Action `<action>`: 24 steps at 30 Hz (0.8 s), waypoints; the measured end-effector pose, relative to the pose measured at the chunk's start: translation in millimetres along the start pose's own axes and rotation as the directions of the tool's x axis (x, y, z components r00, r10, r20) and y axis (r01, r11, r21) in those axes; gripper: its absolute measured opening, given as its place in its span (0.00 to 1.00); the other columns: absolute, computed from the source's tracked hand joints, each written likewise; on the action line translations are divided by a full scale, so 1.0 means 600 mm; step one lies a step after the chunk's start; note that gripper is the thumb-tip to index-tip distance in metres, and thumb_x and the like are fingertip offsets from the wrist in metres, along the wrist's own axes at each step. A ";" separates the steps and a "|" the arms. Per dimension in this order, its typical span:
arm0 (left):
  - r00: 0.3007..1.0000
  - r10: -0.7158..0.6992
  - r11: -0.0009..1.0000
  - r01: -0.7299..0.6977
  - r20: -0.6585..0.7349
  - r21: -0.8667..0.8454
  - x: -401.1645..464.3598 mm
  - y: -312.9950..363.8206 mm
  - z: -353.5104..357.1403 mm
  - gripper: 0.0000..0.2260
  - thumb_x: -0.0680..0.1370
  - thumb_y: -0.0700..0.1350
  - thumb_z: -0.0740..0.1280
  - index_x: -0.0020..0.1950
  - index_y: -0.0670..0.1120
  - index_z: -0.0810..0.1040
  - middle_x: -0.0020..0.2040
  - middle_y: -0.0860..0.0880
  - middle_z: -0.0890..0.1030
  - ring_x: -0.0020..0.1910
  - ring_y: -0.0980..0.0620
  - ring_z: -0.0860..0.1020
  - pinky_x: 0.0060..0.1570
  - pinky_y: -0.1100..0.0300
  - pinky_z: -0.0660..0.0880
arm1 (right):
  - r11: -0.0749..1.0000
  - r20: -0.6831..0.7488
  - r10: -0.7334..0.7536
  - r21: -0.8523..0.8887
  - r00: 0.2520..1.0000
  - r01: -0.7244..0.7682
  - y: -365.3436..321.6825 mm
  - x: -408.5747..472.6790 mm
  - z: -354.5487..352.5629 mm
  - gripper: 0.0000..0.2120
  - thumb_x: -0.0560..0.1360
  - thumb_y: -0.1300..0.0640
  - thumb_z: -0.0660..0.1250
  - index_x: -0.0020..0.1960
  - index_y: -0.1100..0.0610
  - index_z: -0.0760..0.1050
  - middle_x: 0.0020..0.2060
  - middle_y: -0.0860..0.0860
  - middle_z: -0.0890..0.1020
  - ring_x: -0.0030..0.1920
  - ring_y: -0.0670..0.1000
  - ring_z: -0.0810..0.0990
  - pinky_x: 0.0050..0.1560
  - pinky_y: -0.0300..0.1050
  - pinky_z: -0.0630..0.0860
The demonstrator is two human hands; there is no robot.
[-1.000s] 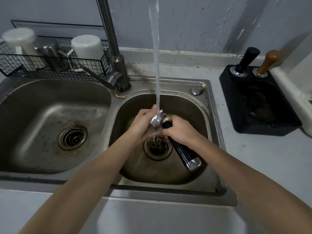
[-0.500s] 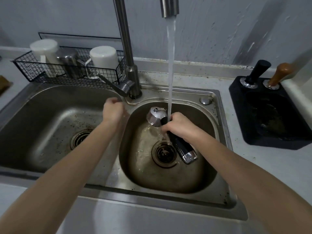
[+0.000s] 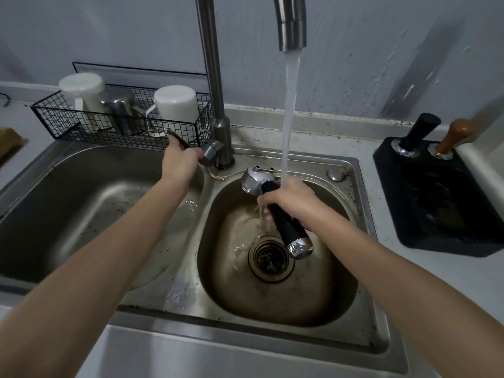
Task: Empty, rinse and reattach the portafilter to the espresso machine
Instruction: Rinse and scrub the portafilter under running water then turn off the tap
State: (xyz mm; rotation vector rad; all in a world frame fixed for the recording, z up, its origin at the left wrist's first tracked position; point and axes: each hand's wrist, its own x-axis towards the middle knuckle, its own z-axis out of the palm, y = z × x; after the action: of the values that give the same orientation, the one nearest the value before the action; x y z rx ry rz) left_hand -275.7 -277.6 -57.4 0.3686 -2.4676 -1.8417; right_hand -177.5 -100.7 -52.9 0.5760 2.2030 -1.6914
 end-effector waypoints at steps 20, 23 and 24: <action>0.992 0.002 0.989 -0.021 0.124 0.149 0.027 0.038 -0.006 0.19 0.71 0.41 0.67 0.59 0.36 0.70 0.43 0.46 0.73 0.43 0.49 0.71 0.35 0.59 0.66 | 1.000 -0.033 -0.014 0.010 0.999 0.014 0.012 -0.004 -0.022 0.11 0.66 0.68 0.70 0.40 0.57 0.69 0.30 0.57 0.77 0.24 0.53 0.75 0.29 0.44 0.75; 0.993 0.008 0.988 -0.026 0.117 0.153 0.028 0.037 -0.005 0.20 0.70 0.41 0.67 0.60 0.35 0.69 0.49 0.43 0.73 0.48 0.48 0.70 0.41 0.57 0.67 | 1.000 -0.035 -0.021 0.011 0.999 0.021 0.011 -0.006 -0.023 0.11 0.66 0.68 0.70 0.39 0.57 0.69 0.29 0.57 0.76 0.26 0.54 0.75 0.32 0.46 0.76; 0.993 0.009 0.988 -0.027 0.119 0.151 0.029 0.037 -0.005 0.20 0.70 0.40 0.67 0.60 0.35 0.69 0.49 0.43 0.73 0.49 0.48 0.70 0.44 0.55 0.67 | 1.000 -0.035 -0.022 0.007 0.999 0.023 0.011 -0.007 -0.023 0.11 0.66 0.68 0.70 0.39 0.57 0.69 0.30 0.57 0.77 0.26 0.53 0.75 0.31 0.45 0.76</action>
State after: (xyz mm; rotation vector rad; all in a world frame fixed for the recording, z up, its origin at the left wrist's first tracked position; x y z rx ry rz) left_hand -295.6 -278.1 -37.6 0.2490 -2.6902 -1.7204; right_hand -170.9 -86.5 -52.9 0.5887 2.2364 -1.7137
